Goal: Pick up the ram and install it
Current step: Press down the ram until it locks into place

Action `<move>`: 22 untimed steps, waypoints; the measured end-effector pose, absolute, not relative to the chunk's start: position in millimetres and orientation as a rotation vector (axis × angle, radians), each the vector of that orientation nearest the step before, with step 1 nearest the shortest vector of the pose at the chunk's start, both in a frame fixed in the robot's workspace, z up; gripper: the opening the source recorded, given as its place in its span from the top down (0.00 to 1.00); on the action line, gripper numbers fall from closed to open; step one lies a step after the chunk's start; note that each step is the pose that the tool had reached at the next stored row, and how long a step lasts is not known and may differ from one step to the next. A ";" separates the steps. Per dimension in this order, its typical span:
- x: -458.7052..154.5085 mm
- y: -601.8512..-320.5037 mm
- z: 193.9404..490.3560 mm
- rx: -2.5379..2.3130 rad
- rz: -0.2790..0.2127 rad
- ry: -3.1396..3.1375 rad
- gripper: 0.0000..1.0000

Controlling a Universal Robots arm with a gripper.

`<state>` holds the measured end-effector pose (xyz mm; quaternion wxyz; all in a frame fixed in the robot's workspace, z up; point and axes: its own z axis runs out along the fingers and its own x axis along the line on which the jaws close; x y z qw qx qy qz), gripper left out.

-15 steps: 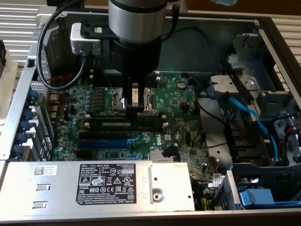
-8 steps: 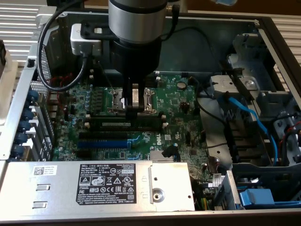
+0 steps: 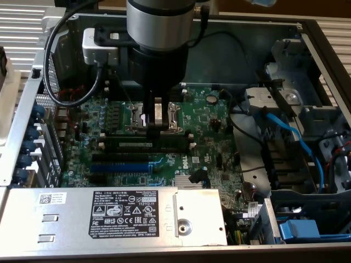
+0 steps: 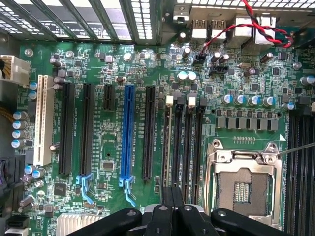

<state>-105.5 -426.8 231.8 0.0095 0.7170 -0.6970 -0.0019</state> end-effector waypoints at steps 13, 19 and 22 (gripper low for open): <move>-105.6 -425.9 230.6 2.244 0.001 -2.166 0.90; -105.5 -425.5 230.1 2.245 0.004 -2.161 0.90; -105.5 -425.5 230.0 2.246 0.006 -2.159 0.90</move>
